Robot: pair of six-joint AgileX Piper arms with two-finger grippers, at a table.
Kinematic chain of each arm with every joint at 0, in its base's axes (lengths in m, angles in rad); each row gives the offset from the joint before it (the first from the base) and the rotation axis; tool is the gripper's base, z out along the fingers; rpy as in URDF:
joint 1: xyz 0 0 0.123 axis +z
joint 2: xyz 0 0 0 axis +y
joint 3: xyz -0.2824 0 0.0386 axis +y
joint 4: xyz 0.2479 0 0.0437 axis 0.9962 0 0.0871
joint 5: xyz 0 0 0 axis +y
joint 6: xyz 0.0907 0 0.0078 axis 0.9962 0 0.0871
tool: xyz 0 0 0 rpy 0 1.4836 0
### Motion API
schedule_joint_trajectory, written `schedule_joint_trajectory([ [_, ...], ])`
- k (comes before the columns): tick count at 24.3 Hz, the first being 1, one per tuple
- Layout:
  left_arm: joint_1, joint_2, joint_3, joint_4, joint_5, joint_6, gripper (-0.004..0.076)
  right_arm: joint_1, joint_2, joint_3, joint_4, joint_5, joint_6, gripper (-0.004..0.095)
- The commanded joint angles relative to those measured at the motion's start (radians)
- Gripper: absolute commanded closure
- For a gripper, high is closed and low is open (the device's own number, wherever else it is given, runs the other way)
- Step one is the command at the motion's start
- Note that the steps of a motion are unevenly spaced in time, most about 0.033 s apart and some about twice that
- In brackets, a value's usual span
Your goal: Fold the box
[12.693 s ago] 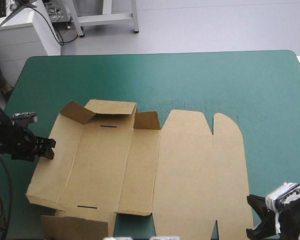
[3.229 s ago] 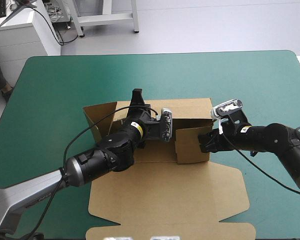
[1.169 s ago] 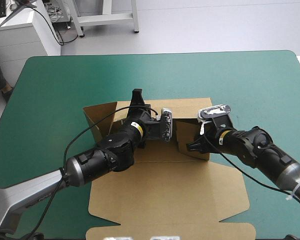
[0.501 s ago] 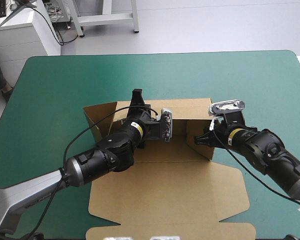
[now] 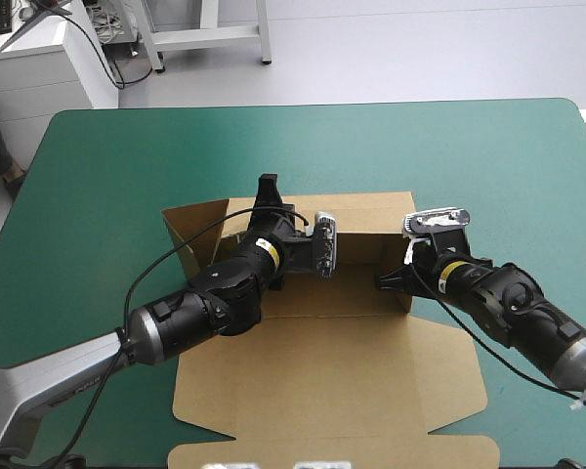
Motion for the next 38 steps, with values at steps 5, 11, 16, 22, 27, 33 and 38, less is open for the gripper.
schedule_joint_trajectory([
  [5, -0.021, -0.028, -0.014, -0.047, -0.049, -0.006, 0.0705, -0.004, -0.019, -0.027, 0.009, -0.154, 0.002, 0.0921],
  [11, -0.101, -0.057, -0.014, -0.047, 0.008, -0.004, 0.0442, -0.004, 0.026, -0.027, 0.002, -0.187, 0.011, 0.0920],
  [16, -0.171, -0.098, -0.014, -0.049, 0.068, -0.008, 0.0292, -0.005, 0.084, -0.027, -0.015, -0.253, 0.049, 0.0921],
  [22, -0.300, -0.127, -0.014, -0.103, 0.195, -0.021, 0.0292, -0.085, 0.142, -0.071, -0.012, -0.286, 0.064, 0.0921],
  [27, -0.476, -0.169, -0.014, -0.093, 0.313, -0.064, 0.0293, -0.136, 0.153, -0.112, -0.016, -0.244, 0.059, 0.0921],
  [33, -0.604, -0.229, -0.014, 0.003, 0.386, -0.113, 0.0293, -0.155, 0.153, -0.162, -0.020, -0.137, 0.030, 0.0921],
  [38, -0.647, -0.278, -0.032, 0.176, 0.444, -0.212, 0.0293, -0.156, 0.153, -0.244, -0.025, -0.011, 0.007, 0.0921],
])
